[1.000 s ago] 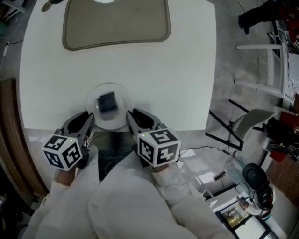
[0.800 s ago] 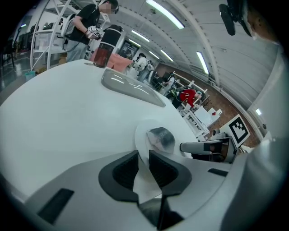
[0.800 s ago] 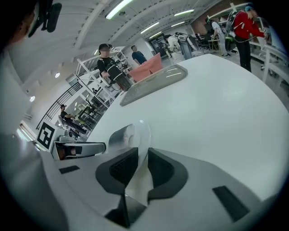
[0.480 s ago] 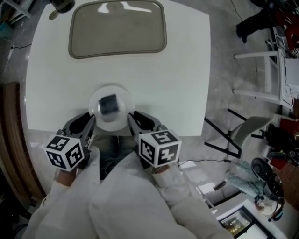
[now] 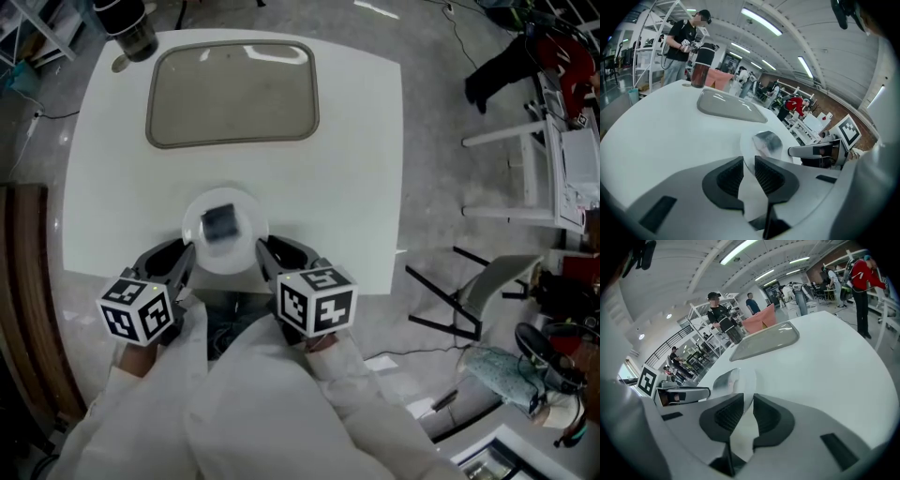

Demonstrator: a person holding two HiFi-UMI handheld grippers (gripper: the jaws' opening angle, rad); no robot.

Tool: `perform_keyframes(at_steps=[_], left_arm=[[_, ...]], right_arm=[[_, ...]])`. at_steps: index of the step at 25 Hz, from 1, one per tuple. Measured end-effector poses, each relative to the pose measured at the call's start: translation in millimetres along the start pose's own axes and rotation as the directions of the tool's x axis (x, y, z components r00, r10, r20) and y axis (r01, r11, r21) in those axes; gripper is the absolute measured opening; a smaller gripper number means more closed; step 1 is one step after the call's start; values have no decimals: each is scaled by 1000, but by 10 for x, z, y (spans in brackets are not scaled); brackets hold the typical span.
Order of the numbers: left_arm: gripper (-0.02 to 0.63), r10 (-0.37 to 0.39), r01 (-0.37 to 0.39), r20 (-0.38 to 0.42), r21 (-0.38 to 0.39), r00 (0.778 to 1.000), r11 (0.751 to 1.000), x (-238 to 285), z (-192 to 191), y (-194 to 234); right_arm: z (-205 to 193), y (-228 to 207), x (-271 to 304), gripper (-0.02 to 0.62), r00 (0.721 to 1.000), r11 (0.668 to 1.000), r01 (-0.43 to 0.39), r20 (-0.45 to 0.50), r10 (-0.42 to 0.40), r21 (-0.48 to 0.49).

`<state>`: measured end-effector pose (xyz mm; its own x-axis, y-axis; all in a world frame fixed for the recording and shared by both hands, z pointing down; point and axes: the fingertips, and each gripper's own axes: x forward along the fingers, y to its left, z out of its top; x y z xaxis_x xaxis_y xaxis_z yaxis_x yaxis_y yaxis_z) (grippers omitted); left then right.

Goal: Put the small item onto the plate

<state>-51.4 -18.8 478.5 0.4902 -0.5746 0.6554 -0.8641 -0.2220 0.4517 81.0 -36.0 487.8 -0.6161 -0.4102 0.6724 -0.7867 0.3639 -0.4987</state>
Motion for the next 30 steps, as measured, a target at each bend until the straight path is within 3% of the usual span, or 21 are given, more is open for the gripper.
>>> perform_keyframes(at_steps=[16, 30], left_arm=[[77, -15, 15, -6, 35, 1000, 999, 137, 512, 215], [77, -37, 38, -13, 79, 999, 996, 555, 1320, 636]], right_arm=[[459, 14, 227, 72, 1000, 1000, 16, 25, -16, 27], [1274, -100, 716, 69, 998, 999, 43, 46, -44, 34]])
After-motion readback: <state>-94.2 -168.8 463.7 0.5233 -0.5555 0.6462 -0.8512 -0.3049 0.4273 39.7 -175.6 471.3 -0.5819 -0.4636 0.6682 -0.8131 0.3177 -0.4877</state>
